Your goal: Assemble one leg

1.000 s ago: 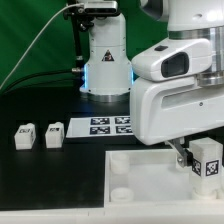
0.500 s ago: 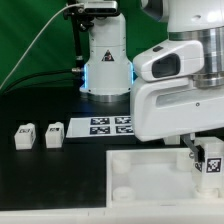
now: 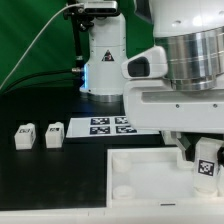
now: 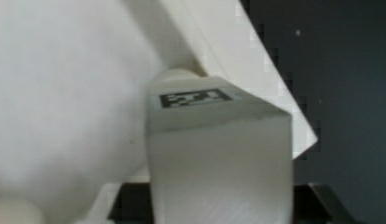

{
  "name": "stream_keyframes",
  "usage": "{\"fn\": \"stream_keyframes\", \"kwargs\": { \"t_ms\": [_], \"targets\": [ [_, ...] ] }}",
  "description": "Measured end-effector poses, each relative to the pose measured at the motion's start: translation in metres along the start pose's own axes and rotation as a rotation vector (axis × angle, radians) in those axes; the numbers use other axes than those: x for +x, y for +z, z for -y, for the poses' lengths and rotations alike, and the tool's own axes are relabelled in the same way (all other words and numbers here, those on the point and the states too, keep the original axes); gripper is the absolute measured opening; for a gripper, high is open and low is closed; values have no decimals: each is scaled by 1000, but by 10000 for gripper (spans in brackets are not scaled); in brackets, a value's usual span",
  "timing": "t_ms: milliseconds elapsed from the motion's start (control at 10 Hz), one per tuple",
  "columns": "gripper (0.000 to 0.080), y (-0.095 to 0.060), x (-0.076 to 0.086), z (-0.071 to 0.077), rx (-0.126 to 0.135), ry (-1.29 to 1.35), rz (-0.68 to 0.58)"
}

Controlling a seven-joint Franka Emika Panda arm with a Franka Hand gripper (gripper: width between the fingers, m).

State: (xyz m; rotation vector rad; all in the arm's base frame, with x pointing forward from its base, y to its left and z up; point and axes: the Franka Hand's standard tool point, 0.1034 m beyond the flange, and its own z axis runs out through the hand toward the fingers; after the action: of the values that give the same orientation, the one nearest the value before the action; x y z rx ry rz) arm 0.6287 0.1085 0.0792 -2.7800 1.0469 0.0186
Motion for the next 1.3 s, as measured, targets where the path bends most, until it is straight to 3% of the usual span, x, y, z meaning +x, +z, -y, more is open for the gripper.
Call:
{"fn": "stream_keyframes", "kwargs": {
  "t_ms": [600,900,1000,1100,1300],
  "targets": [
    [309,1,0,-1,44,822,56],
    [307,2,-2,0,49,749,54],
    [496,4,-5,2,59,666,41],
    [616,3,-9,7,53,495,27],
    [640,3,-11,9,48,227,10]
  ]
}}
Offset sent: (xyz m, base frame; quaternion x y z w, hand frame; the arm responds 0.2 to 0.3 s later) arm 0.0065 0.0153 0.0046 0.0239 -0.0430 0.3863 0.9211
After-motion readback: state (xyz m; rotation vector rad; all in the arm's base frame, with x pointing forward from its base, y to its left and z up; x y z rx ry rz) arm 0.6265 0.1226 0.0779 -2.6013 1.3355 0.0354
